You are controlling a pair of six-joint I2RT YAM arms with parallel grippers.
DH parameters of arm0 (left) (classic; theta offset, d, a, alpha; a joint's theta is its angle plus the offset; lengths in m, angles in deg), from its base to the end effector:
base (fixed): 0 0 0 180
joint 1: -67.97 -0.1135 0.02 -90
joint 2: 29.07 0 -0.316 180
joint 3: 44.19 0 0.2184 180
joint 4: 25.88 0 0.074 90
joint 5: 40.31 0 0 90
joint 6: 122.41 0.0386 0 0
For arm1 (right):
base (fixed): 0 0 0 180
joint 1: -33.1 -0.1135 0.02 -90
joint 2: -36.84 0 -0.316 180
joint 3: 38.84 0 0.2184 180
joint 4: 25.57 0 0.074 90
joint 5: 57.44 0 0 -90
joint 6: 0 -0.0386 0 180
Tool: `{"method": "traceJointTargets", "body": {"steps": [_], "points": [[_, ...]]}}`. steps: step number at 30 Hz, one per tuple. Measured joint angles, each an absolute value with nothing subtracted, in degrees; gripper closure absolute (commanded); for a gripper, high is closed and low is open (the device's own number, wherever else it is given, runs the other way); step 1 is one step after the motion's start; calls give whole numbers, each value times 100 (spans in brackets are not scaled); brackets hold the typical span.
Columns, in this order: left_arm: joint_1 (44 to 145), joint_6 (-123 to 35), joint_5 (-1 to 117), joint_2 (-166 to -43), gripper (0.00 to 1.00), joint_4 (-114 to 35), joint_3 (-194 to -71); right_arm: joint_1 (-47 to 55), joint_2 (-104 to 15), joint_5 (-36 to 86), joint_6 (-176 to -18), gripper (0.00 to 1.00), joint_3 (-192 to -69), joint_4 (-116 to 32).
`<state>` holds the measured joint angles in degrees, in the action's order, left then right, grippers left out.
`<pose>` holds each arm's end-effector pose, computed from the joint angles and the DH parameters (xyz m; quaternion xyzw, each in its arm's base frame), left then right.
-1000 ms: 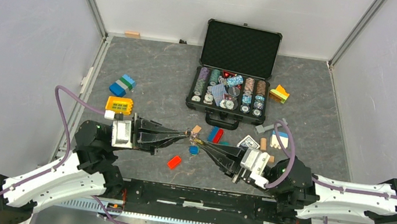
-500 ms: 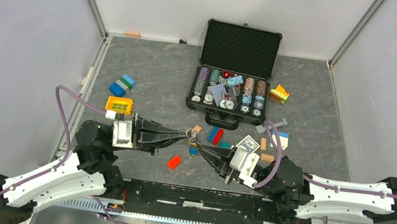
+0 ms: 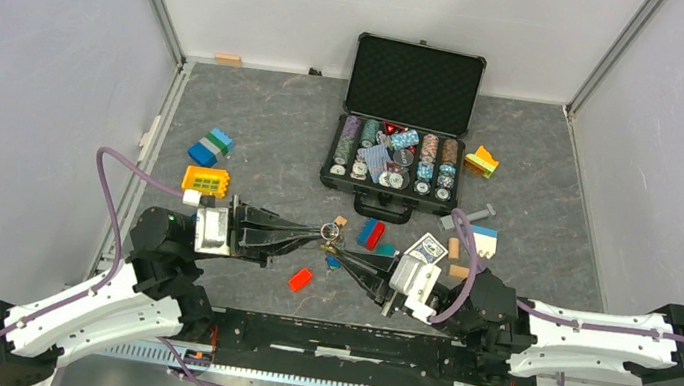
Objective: Remove the keys from the keyring
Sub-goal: Remove the key from the keyring.
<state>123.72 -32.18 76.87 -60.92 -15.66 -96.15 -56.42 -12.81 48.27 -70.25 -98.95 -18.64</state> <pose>0.0137 -0.0514 0.4101 0.4069 0.3314 -0.4962 0.6917 0.0116 0.1362 0.4272 -0.4146 0.4293 0.3902 0.7011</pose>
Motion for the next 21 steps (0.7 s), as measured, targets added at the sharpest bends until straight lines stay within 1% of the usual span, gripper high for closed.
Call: {"method": "traceJointTargets", "body": {"steps": [21], "points": [[12370, -3218, 7729, -6132, 98, -1622, -9619, -5642, -1471, 4829, -6964, 96, -9962, -1781]]}}
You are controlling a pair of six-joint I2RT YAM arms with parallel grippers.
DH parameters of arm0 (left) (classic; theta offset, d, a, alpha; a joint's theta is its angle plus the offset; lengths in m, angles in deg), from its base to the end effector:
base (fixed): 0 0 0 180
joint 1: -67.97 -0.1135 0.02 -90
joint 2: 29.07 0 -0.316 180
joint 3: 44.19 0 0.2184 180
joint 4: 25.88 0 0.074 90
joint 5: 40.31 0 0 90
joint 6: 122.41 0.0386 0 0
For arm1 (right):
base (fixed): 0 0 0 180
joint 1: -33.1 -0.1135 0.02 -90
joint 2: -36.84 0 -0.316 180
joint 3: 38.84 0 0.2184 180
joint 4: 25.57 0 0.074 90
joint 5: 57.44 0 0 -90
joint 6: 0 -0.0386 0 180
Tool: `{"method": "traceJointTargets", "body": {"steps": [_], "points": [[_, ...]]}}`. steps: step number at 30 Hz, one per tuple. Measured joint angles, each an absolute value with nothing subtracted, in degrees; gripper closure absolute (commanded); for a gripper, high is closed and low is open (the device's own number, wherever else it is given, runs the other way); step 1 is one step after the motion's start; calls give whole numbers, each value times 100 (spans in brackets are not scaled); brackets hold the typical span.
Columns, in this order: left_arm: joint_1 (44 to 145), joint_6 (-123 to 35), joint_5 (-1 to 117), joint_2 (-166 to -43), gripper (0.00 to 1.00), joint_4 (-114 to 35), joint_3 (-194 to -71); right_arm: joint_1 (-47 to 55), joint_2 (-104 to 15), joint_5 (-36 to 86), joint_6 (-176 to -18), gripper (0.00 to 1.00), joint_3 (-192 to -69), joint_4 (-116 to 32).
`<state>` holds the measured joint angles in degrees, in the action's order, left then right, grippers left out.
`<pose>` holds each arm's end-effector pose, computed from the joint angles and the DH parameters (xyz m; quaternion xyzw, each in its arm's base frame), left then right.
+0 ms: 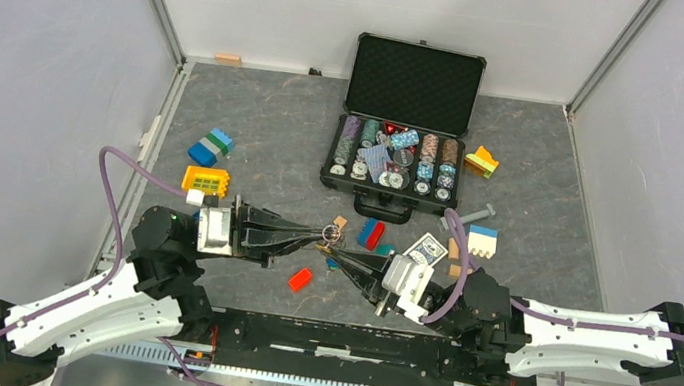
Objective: Remove the keys from the keyring
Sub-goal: Remove the key from the keyring.
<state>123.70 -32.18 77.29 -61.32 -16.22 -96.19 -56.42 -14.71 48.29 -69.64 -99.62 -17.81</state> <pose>0.0148 -0.0535 0.4091 0.4117 0.3360 -0.4969 0.6860 0.0117 0.1453 0.4285 -0.4192 0.4285 0.3849 0.7018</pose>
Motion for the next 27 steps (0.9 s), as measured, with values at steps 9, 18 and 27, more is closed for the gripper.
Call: {"method": "traceJointTargets", "body": {"steps": [9, 18, 27], "points": [[12370, -3190, 7751, -6134, 98, -1660, -9632, -5642, -1513, 4848, -6955, 96, -9969, -1735], [12365, -3087, 7956, -6186, 98, -1931, -9792, -5642, -1580, 4925, -6953, 96, -9991, -1676], [12355, -3039, 8094, -6256, 98, -2016, -9916, -5655, -1613, 4927, -6955, 96, -10063, -1685]]}}
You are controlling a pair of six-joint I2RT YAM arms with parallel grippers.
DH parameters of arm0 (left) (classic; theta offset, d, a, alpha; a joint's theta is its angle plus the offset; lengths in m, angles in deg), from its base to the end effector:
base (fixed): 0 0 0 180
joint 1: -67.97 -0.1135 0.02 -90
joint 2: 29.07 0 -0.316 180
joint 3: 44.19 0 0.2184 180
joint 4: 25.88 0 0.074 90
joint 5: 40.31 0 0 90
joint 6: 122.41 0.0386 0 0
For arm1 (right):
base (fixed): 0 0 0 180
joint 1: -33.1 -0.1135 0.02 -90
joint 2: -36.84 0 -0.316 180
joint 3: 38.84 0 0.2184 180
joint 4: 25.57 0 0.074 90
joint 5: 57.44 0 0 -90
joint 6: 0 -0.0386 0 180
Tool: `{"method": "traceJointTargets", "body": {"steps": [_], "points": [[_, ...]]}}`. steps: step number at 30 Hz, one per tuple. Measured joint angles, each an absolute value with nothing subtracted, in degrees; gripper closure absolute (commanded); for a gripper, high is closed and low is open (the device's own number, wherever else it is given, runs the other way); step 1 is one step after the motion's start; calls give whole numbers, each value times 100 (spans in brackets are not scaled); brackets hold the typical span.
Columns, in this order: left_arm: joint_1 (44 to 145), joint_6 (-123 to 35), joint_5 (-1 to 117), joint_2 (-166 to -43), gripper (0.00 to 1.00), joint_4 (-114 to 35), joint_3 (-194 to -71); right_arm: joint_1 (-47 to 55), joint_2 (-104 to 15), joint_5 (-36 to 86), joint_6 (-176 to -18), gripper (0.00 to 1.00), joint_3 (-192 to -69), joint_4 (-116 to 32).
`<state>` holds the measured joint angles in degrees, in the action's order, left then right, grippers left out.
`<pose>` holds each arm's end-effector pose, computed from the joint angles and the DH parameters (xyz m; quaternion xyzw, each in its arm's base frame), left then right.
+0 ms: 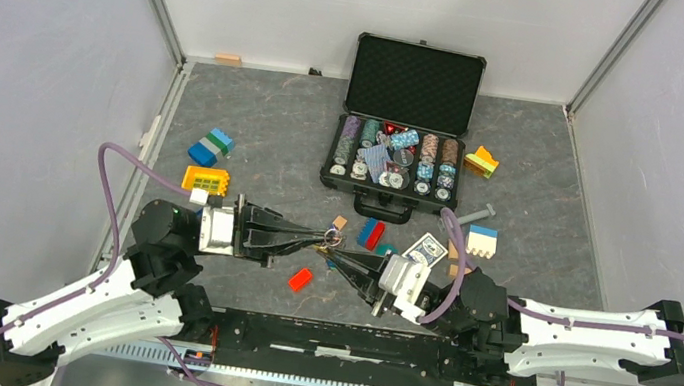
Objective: Remove the keys from the keyring
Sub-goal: Remove the key from the keyring.
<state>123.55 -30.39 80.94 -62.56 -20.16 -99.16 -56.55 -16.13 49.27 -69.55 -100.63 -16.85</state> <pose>0.0145 -0.0566 0.4167 0.4432 0.3289 -0.4956 0.6706 0.0120 0.1513 0.4327 -0.4122 0.4311 0.3825 0.7057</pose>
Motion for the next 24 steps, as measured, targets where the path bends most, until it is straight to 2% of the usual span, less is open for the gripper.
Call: {"method": "traceJointTargets", "body": {"steps": [24], "points": [[12317, -2862, 8334, -6359, 98, -2293, -10059, -5679, -1589, 4929, -6959, 94, -10096, -1903]]}}
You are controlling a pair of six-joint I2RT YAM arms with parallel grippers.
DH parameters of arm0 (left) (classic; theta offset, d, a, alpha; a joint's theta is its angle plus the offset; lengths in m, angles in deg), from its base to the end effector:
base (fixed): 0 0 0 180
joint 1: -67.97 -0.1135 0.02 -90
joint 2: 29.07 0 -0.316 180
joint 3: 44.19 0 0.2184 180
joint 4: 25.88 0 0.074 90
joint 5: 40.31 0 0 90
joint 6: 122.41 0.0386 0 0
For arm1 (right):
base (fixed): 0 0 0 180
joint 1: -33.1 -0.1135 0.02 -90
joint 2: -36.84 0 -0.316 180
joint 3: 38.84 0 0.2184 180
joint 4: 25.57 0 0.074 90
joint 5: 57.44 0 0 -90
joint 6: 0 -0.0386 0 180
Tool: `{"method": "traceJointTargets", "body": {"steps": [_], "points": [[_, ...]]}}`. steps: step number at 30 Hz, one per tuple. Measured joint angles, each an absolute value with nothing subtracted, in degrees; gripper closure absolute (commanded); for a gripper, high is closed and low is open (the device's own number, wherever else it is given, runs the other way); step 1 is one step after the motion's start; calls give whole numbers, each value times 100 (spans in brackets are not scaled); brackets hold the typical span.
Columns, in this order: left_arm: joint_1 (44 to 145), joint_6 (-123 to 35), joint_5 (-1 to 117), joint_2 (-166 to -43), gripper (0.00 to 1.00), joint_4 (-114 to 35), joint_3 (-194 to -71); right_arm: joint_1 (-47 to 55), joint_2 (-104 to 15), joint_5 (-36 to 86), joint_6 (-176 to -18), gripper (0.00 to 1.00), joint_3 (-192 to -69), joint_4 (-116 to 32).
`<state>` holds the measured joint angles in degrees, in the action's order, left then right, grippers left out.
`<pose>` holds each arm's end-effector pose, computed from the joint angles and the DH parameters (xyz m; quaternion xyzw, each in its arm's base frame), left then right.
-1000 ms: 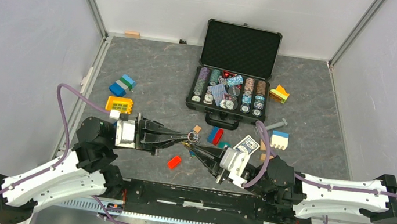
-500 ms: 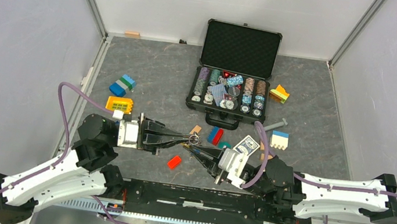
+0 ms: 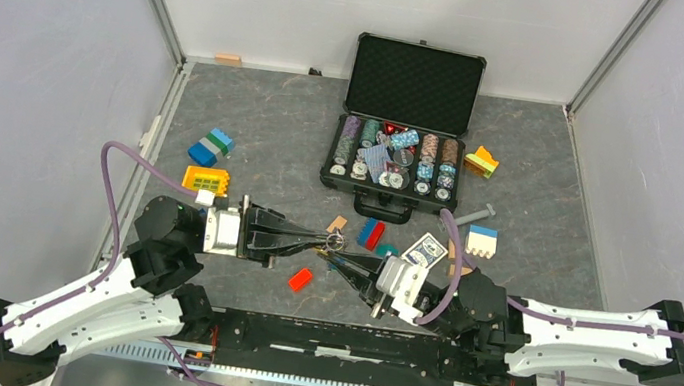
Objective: Remove the keys from the keyring
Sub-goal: Remove the key from the keyring.
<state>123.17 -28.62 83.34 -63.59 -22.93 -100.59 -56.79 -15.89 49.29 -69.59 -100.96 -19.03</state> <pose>0.0159 -0.0603 0.4185 0.4661 0.3286 -0.4903 0.6591 0.0114 0.1508 0.4311 -0.4227 0.4358 0.3781 0.6989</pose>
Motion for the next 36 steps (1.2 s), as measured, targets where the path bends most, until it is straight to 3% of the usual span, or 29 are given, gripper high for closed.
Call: {"method": "traceJointTargets", "body": {"steps": [3, 5, 9, 18, 24, 36], "points": [[12320, -2862, 8339, -6359, 98, -2293, -10059, -5679, -1517, 4923, -6962, 90, -10094, -2019], [12324, -2862, 8336, -6359, 98, -2291, -10059, -5679, -1460, 4916, -6964, 77, -10091, -2085], [12324, -2864, 8332, -6366, 98, -2269, -10059, -5679, -1395, 4881, -6992, 65, -10081, -2205], [12324, -2866, 8293, -6392, 98, -2237, -10059, -5679, -1375, 4759, -6986, 53, -10030, -2288], [12324, -2868, 8157, -6346, 98, -2180, -10054, -5679, -1189, 4711, -7010, 52, -9949, -2325], [12361, -2960, 7814, -6173, 98, -1723, -9853, -5657, -689, 4674, -6922, 60, -9897, -2198]]}}
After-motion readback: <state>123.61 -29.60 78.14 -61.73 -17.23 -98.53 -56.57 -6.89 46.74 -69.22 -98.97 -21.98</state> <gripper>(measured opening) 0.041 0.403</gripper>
